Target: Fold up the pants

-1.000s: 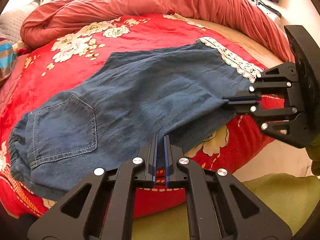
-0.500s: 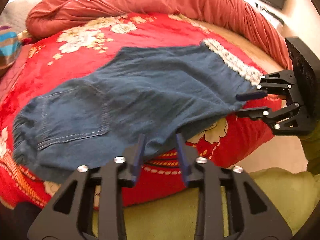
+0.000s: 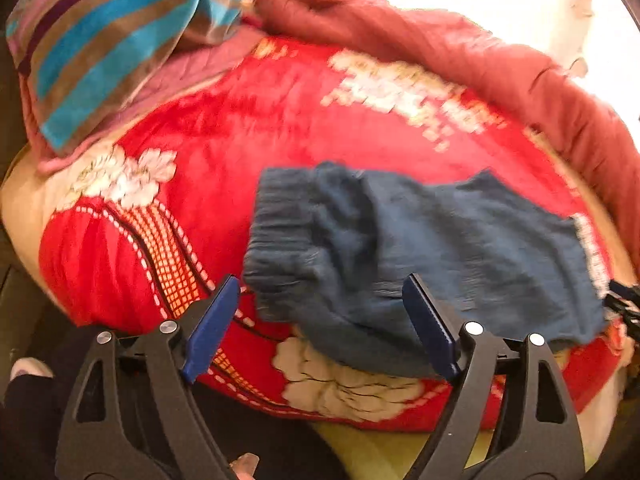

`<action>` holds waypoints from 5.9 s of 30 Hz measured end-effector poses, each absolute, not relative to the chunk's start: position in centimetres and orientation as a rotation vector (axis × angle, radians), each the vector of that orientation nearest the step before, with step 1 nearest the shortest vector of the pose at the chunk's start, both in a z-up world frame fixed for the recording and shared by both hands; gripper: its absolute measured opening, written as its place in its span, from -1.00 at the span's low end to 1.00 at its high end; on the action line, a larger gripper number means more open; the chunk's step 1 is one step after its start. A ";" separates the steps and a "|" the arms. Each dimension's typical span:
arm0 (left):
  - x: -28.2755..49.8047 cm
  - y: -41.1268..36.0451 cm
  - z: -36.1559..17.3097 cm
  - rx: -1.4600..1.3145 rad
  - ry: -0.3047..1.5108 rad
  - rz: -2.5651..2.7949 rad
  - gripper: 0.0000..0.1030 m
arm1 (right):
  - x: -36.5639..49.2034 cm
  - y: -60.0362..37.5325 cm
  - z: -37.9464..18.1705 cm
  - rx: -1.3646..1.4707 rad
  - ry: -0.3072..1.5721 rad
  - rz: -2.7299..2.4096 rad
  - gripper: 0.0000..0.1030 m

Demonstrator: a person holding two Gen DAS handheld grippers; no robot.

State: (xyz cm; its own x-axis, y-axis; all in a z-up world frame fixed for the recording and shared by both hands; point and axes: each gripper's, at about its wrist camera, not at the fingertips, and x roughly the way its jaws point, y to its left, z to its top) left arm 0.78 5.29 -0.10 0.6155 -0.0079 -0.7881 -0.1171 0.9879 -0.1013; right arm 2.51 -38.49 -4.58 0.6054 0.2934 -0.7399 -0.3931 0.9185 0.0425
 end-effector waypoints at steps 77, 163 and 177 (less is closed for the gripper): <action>21.1 -11.9 -5.3 -0.042 0.983 -0.366 -0.86 | 18.6 -47.1 -8.3 0.262 0.864 0.274 -0.41; 2.1 -9.3 2.2 0.118 0.841 -0.252 0.81 | 2.3 -39.8 -3.0 -0.003 0.734 0.226 0.79; 3.9 -14.0 4.9 0.165 0.819 -0.335 0.81 | 1.4 -44.1 -1.4 0.061 0.665 0.150 0.79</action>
State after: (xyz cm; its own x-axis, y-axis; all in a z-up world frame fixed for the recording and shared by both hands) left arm 3.94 -13.98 4.93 0.6342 -0.2285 -0.7386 0.3546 0.9349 0.0152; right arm 1.41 -44.06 -1.37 0.7764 0.1577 -0.6102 -0.1189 0.9875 0.1039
